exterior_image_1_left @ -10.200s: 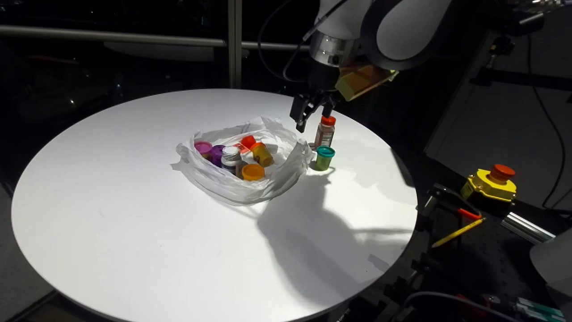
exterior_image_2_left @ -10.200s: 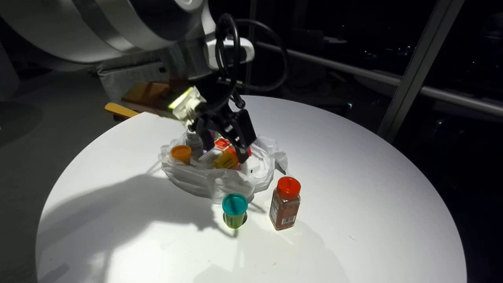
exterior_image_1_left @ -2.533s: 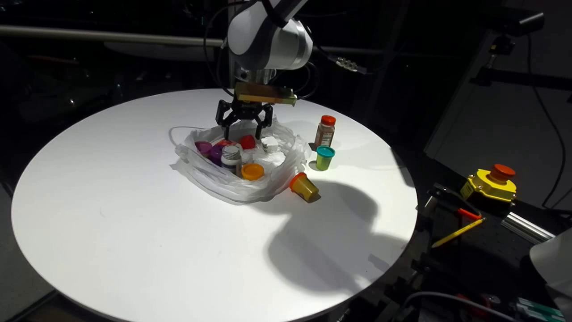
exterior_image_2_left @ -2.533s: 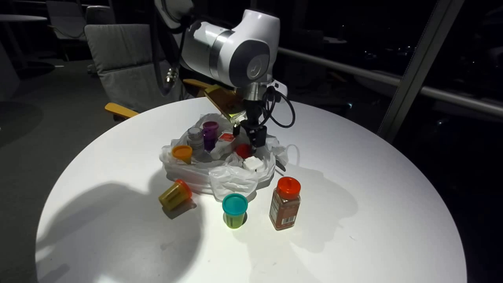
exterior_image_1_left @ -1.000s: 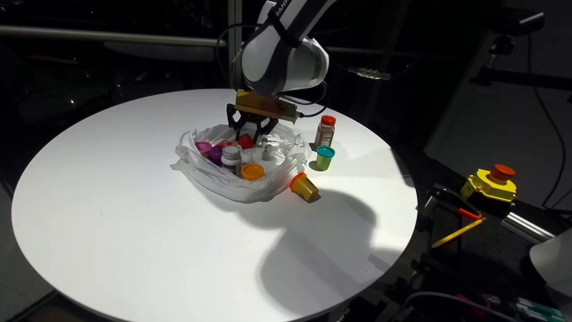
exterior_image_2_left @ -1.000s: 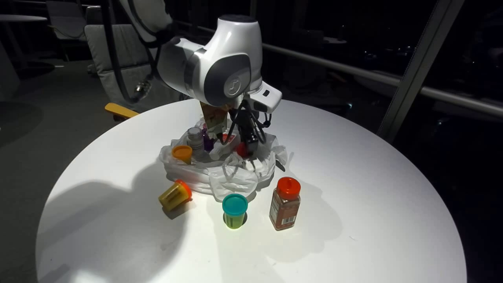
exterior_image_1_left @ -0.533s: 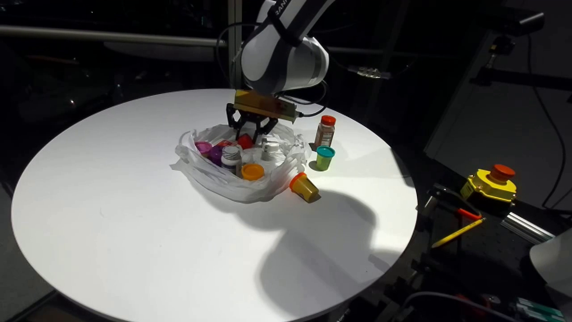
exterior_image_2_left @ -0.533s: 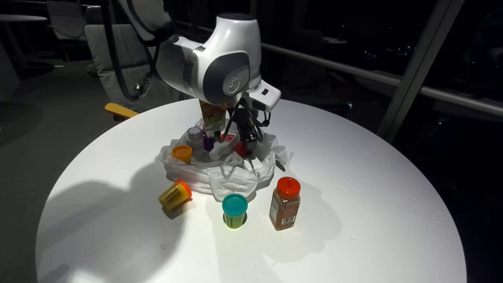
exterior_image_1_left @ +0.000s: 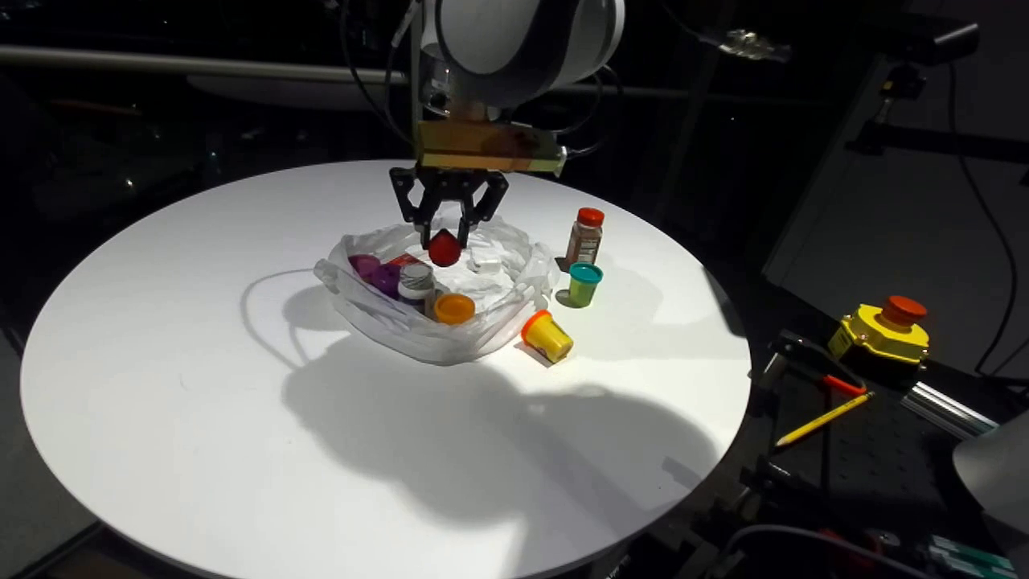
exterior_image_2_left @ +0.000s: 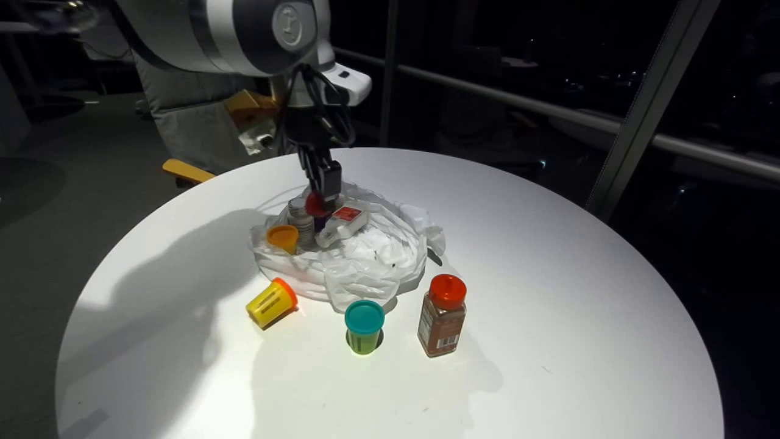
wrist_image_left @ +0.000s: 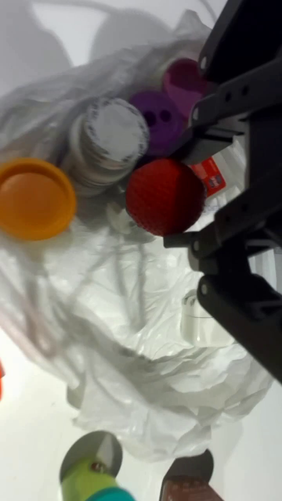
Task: Remove the things from the plastic bag and put them on the table
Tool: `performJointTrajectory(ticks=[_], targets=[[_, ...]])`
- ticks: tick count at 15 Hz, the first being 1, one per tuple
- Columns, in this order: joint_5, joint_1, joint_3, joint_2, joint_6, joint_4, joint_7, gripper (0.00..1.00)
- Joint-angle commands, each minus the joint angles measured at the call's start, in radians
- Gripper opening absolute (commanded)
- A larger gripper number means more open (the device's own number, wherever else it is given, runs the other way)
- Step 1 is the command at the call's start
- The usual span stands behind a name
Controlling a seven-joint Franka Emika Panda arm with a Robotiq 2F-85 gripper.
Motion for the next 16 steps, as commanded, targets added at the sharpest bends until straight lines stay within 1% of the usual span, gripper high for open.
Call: performJointTrajectory(ticks=[1,2,4,5,6,7,9,13,14,15,16], targets=[[-0.098,0.02,0.055,-0.159,-0.062,-0.176,-0.013,0.23],[-0.105,0.008,0.089,-0.187,-0.076,-0.213,-0.037,0.23],[-0.099,-0.027,0.156,-0.187,-0.072,-0.252,-0.111,0.23],[-0.086,-0.041,0.184,-0.176,-0.051,-0.267,-0.153,0.23],[-0.102,-0.045,0.193,-0.151,-0.022,-0.275,-0.183,0.23],[-0.118,-0.044,0.198,-0.14,0.0,-0.29,-0.209,0.23],[-0.171,-0.029,0.175,-0.093,0.067,-0.303,-0.229,0.23],[-0.202,-0.021,0.152,-0.043,0.152,-0.322,-0.267,0.23],[-0.199,-0.023,0.151,-0.04,0.164,-0.326,-0.278,0.54],[-0.197,-0.021,0.147,-0.044,0.179,-0.329,-0.285,0.73],[-0.197,-0.018,0.142,-0.064,0.185,-0.341,-0.288,0.81]])
